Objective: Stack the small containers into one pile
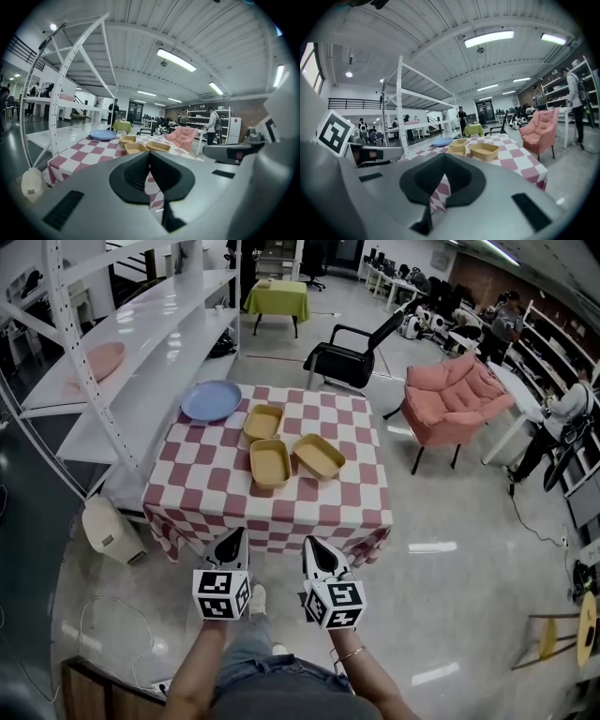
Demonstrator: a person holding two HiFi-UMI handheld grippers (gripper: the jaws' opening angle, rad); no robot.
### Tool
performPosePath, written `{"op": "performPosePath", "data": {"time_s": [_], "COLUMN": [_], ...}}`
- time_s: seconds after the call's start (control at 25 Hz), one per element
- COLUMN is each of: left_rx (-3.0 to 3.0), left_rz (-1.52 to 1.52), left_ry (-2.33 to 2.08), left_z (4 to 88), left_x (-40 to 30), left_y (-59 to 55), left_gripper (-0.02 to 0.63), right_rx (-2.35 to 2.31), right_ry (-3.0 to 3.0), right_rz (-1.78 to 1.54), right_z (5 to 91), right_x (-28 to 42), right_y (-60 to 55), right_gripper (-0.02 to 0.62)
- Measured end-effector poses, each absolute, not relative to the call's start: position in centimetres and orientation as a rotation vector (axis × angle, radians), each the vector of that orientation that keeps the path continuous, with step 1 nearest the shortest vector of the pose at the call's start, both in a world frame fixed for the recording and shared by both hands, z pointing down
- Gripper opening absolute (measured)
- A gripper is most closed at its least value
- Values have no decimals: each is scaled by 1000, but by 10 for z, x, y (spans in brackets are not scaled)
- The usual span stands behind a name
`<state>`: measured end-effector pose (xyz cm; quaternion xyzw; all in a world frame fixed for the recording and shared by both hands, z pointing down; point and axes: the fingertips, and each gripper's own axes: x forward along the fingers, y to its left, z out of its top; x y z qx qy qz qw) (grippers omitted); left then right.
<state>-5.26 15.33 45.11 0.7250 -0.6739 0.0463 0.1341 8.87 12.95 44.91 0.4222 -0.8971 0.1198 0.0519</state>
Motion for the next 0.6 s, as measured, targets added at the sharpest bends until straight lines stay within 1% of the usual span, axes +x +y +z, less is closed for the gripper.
{"op": "performPosePath", "data": {"time_s": [0.6], "left_rx": [2062], "left_rz": [142], "left_ry": [-1890], "left_z": [470], "left_x": [-127], "left_y": [14], "left_gripper": [17], "right_rx": [1361], "right_ry": [-2667], "right_rz": [363], "right_z": [452], "right_x": [30], "right_y": [-8], "right_gripper": [9]}}
